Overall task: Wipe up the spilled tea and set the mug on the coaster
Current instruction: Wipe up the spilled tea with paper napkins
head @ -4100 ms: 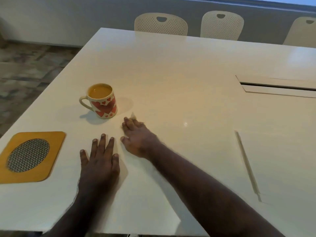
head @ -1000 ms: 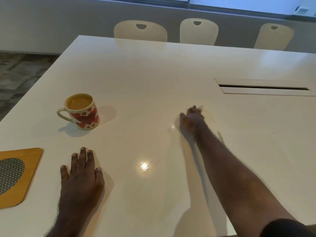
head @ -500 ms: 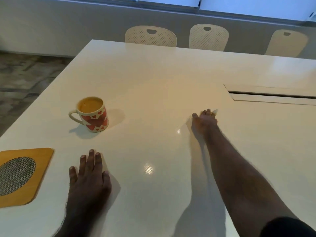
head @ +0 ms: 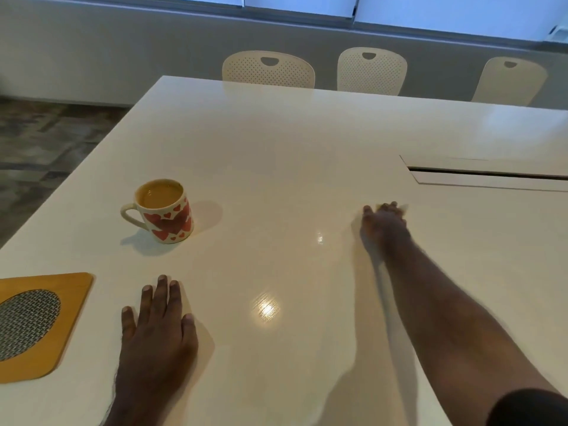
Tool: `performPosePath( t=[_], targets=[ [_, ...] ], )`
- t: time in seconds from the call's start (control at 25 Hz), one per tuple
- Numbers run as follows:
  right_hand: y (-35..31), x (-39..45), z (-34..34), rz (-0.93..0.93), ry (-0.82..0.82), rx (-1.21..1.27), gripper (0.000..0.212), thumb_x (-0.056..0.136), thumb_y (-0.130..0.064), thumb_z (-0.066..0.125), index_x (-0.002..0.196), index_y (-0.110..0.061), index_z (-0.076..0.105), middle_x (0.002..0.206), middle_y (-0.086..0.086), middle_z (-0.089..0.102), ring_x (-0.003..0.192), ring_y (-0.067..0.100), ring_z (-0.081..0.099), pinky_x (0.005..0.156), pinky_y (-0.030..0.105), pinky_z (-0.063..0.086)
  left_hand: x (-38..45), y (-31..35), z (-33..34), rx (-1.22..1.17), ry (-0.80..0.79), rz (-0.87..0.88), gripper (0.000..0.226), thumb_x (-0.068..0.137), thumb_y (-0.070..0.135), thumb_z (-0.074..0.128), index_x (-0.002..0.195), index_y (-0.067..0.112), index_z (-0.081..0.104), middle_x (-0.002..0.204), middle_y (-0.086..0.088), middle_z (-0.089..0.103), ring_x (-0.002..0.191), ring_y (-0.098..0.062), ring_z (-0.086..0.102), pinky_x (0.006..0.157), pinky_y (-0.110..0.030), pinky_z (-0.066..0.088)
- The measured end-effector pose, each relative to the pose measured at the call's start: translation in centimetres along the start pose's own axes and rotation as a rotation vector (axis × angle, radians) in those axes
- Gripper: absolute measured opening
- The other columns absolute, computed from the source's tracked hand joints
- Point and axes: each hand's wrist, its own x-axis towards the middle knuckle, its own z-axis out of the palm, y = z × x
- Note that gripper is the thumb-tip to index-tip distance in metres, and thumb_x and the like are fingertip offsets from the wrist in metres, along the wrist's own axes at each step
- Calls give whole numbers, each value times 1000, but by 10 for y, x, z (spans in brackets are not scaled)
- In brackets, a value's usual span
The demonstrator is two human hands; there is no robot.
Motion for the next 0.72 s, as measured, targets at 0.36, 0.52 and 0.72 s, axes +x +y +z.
performPosePath(
  t=[0.36,0.52,0.72],
  targets=[
    [-156,-88,58,-597,-214,5,72,97,-52,27,154,-8,19,165,6,3,151,31,0,120,46,14,-1,3,-4,-5,-32,4,63,99,39,21,155,19,1,164,-3,-9,151,-24,-8,120,-49,-4],
    [-192,-176,76,-902,-318,-73,70,99,-52,26,156,-16,9,165,2,-4,151,29,-3,121,47,10,1,0,-4,-55,-36,15,63,100,37,24,155,19,1,164,-1,-9,150,-19,-11,120,-47,-7],
    [-125,-249,61,-1255,-335,-102,62,101,-47,26,156,-18,16,165,0,5,151,19,-2,112,31,-3,2,-4,-20,-398,107,-19,66,90,31,35,154,19,22,164,2,9,150,-13,1,118,-37,-5]
  ],
)
